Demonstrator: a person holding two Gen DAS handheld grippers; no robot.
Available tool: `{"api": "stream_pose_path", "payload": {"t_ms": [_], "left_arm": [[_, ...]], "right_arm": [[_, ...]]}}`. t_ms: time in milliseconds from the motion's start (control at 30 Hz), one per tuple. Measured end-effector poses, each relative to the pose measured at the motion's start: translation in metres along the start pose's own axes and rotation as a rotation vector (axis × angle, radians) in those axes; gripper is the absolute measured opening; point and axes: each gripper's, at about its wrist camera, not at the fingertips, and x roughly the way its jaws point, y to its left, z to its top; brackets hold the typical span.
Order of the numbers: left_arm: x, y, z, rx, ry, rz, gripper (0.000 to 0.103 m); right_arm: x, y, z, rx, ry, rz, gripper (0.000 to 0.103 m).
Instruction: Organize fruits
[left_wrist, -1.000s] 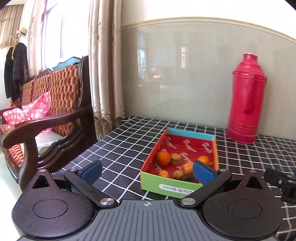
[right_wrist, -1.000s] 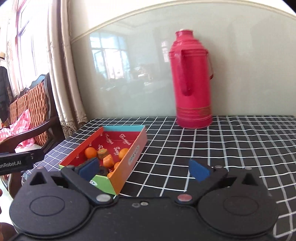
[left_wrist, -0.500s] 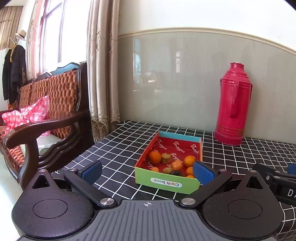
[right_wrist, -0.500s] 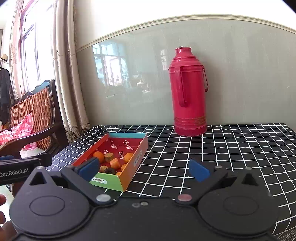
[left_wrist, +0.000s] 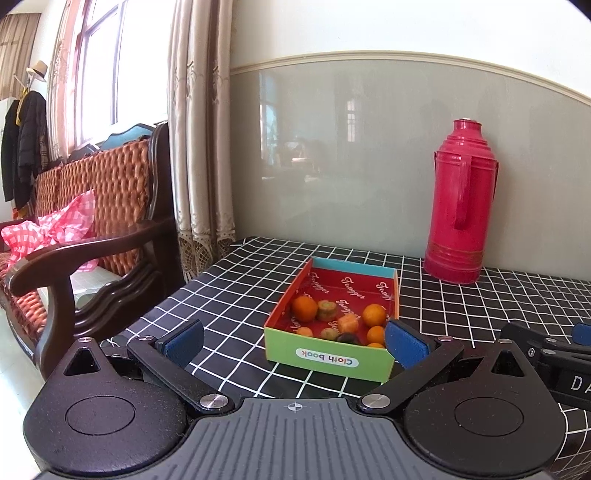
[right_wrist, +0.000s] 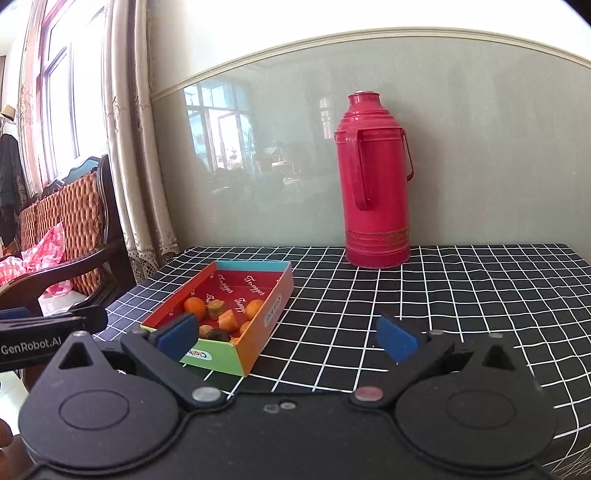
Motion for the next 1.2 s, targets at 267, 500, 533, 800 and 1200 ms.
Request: {"api": "stream_pose_path", "payload": {"t_ms": [267, 500, 533, 800, 1200], "left_arm": [[0.0029, -0.0001, -0.0019, 0.009, 0.015, -0.021, 0.103], [0.0058, -0.0011, -0.0017, 0.022, 0.019, -0.012, 0.103], [0.0059, -0.0016, -0.0018, 0.027, 0.019, -0.009, 0.103], [0.0080, -0.0024, -0.0009, 0.032, 0.025, -0.005, 0.103], [0.0100, -0.0026, -0.0007, 0.027, 0.034, -0.014, 0.103]], "right_arm": [[0.0004, 0.0034, -0.0003, -0.013, 0.001, 0.000, 0.097], [0.0006, 0.0042, 0.0024, -0.019, -0.003, 0.005, 0.097], [0.0009, 0.0044, 0.0027, -0.019, -0.004, 0.005, 0.097], [0.0016, 0.0061, 0.0034, -0.025, -0.004, 0.006, 0.097], [0.0014, 0.0080, 0.0042, -0.029, -0.009, 0.009, 0.097]]}}
